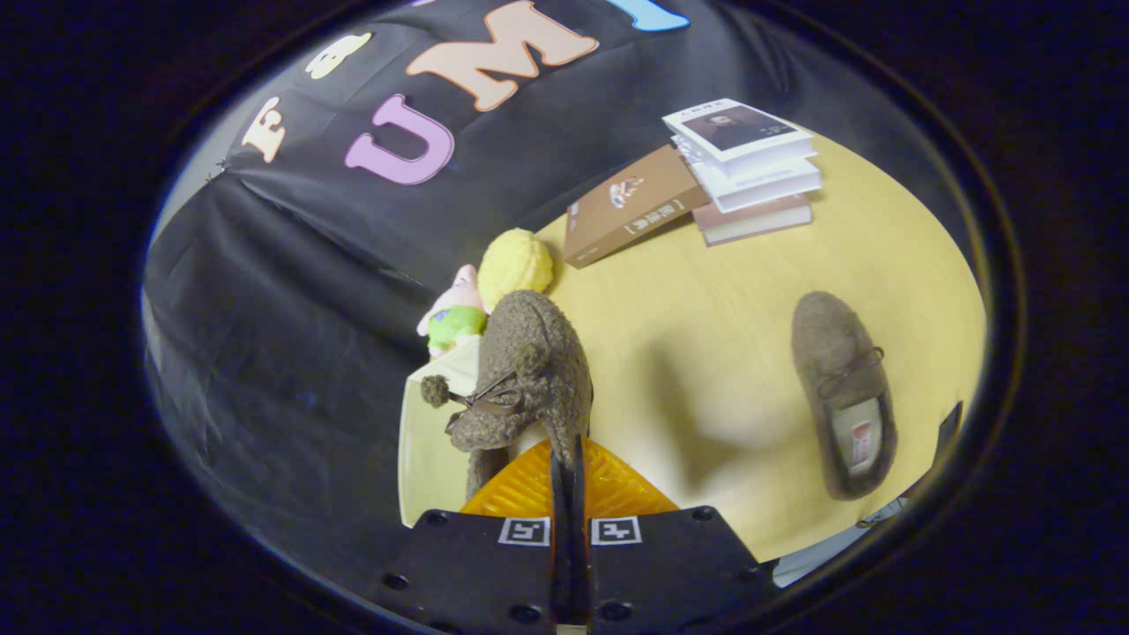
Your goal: Open the storage box then place both shoes into the box .Put the left shoe in first, then the right shoe, with the right side of both shoes facing outward in a uniform manner.
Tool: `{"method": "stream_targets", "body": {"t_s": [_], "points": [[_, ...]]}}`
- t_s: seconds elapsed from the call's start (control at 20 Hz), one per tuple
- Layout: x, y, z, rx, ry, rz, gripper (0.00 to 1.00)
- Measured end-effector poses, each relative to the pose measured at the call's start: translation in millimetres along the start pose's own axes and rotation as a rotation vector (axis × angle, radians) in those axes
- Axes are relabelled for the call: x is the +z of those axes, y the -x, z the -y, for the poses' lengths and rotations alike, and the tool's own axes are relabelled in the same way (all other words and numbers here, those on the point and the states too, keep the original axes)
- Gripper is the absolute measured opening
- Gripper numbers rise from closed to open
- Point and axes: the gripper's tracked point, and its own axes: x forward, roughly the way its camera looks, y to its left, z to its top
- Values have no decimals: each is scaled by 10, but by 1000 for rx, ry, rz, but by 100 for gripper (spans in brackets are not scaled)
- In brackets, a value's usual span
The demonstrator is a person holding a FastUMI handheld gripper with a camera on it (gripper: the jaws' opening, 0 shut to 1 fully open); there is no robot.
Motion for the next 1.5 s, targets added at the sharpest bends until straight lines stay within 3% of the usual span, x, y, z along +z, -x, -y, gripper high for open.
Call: {"method": "stream_targets", "body": {"t_s": [0.2,0.55,0.9,1.5], "points": [[-22,-65,-541,54,21,12,3],[-358,-391,-1169,70,88,6,3],[-878,-957,-1318,-4,173,-54,3],[-1436,-1701,-1199,-171,158,-143,4]]}}
